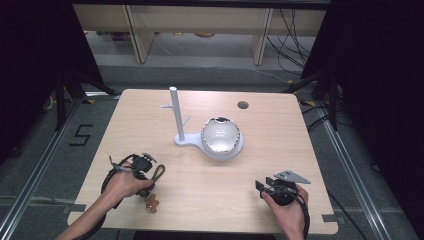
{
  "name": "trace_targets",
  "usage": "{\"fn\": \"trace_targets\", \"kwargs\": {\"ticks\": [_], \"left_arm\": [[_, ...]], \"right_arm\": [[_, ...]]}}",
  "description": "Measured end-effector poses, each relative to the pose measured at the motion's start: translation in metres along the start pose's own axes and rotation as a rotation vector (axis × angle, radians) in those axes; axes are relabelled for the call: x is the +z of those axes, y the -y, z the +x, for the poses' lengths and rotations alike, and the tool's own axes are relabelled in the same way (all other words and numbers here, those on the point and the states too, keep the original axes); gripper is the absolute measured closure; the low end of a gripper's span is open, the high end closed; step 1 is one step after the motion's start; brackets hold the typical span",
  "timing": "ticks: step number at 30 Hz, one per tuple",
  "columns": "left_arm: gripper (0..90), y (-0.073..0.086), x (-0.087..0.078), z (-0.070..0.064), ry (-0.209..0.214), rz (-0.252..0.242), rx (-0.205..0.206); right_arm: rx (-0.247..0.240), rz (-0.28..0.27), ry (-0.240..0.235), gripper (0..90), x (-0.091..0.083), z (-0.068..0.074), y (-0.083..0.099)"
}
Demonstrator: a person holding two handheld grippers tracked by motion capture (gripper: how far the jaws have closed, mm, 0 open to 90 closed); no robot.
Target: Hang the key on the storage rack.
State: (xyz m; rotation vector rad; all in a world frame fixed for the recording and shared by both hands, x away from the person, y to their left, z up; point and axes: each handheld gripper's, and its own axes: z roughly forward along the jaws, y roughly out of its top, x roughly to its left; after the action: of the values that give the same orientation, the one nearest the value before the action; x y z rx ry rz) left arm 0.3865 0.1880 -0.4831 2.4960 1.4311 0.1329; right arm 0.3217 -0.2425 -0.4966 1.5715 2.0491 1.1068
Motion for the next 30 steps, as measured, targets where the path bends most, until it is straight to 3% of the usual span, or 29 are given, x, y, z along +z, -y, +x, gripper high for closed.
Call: {"fn": "trace_targets", "kwargs": {"ticks": [4, 6, 8, 10, 11, 17, 22, 27, 28, 29, 30], "left_arm": [[67.8, 0.002, -0.001, -0.001, 0.002, -0.013, 0.008], [67.9, 0.002, -0.002, 0.003, -0.011, -0.024, 0.068], [67.9, 0.005, -0.002, 0.002, 0.001, -0.045, 0.049], [67.9, 0.009, -0.004, 0.004, 0.009, -0.079, 0.070], [67.9, 0.011, -0.004, 0.004, 0.011, -0.096, 0.070], [67.8, 0.027, -0.009, 0.008, 0.034, -0.219, 0.055], [67.8, 0.037, -0.012, 0.011, 0.055, -0.289, 0.060], [67.8, 0.046, -0.012, 0.011, 0.072, -0.384, 0.029], [67.8, 0.048, -0.011, 0.011, 0.073, -0.396, 0.022], [67.8, 0.049, -0.011, 0.011, 0.071, -0.404, 0.030], [67.8, 0.051, -0.010, 0.012, 0.076, -0.425, 0.049]], "right_arm": [[0.007, -0.008, -0.006, 53.7, 0.001, 0.000, 0.000], [0.013, -0.001, 0.000, 53.8, 0.000, 0.000, 0.000], [0.007, -0.008, -0.001, 53.7, 0.001, 0.000, 0.000], [0.007, -0.011, -0.005, 53.6, 0.000, 0.000, 0.000], [-0.029, -0.021, -0.006, 53.6, 0.001, -0.003, 0.000], [-0.035, -0.028, -0.002, 53.4, 0.001, -0.003, 0.000], [-0.025, -0.037, -0.009, 53.1, 0.003, -0.002, 0.001], [-0.028, -0.042, -0.006, 52.9, 0.004, -0.002, 0.001], [-0.005, -0.039, -0.009, 52.8, 0.003, 0.000, 0.001], [-0.045, -0.042, -0.011, 52.8, 0.003, -0.004, 0.001], [-0.024, -0.035, -0.007, 52.8, 0.003, -0.002, 0.001]]}}
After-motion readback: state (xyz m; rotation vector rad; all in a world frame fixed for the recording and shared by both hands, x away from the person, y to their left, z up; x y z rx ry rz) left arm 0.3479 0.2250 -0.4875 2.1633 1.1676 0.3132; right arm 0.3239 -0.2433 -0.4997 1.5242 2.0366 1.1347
